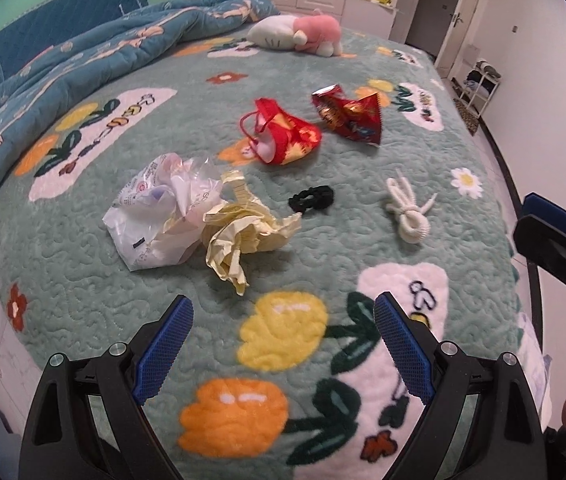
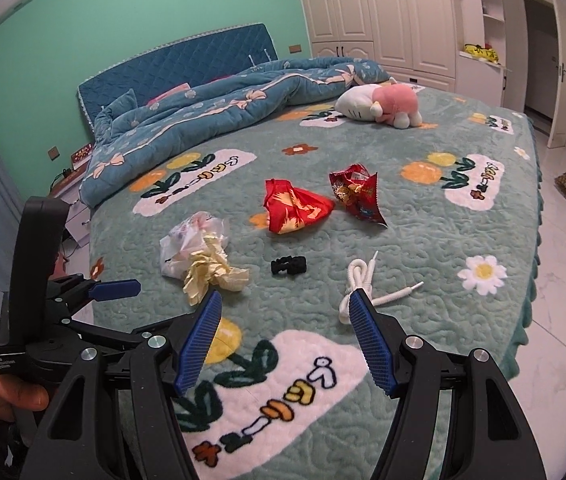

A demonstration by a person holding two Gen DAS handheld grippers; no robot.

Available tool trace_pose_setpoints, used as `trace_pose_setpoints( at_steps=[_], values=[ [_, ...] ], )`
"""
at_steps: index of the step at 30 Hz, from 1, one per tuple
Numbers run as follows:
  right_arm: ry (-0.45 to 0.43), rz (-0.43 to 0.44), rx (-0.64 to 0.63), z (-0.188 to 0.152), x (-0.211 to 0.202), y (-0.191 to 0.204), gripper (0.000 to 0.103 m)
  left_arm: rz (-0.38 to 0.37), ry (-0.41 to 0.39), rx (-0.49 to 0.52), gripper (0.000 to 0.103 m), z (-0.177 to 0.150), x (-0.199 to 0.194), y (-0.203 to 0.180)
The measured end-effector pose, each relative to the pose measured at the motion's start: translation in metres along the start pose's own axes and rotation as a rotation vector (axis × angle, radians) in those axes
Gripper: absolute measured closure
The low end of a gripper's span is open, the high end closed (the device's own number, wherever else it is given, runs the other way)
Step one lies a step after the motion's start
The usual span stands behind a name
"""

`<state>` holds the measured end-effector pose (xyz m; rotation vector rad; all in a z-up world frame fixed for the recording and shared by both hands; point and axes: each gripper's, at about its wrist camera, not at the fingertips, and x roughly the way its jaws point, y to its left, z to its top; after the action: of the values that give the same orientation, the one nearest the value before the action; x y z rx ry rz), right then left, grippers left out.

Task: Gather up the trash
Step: 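Grasp the crumpled yellow paper with the left gripper, then grasp the white shoelace with the right gripper while the left holds the paper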

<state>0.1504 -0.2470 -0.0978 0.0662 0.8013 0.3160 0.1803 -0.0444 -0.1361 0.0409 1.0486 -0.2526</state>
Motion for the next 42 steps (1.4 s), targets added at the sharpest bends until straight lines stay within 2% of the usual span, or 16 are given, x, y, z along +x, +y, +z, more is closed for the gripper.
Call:
trace_pose_setpoints(
  at_steps=[15, 28, 29, 30, 33, 35, 37, 42],
  values=[
    [0.073, 0.031, 0.026, 0.012, 0.057, -0.022, 0.036, 0.001, 0.092, -0.082, 0.012, 0.03, 0.063, 0.017],
    [0.098, 0.026, 0.053, 0.011, 0.075, -0.039, 0.036, 0.011, 0.092, -0.099, 0.012, 0.045, 0.089, 0.022],
    [0.101, 0.024, 0.054, 0.011, 0.076, -0.04, 0.036, 0.018, 0.096, -0.098, 0.015, 0.046, 0.091, 0.022],
    [0.102, 0.023, 0.055, 0.01, 0.077, -0.041, 0.036, 0.02, 0.098, -0.098, 0.025, 0.046, 0.092, 0.023],
    [0.104, 0.017, 0.063, 0.01, 0.079, -0.044, 0.036, 0.027, 0.102, -0.113, 0.038, 0.045, 0.093, 0.026],
    [0.106, 0.012, 0.066, 0.009, 0.08, -0.046, 0.036, 0.026, 0.1, -0.121, 0.041, 0.044, 0.091, 0.029],
    [0.107, 0.012, 0.069, 0.008, 0.081, -0.047, 0.036, 0.03, 0.09, -0.111, 0.049, 0.041, 0.086, 0.028],
    [0.106, 0.017, 0.069, 0.007, 0.081, -0.047, 0.036, 0.036, 0.08, -0.106, 0.055, 0.034, 0.075, 0.024]
  ],
)
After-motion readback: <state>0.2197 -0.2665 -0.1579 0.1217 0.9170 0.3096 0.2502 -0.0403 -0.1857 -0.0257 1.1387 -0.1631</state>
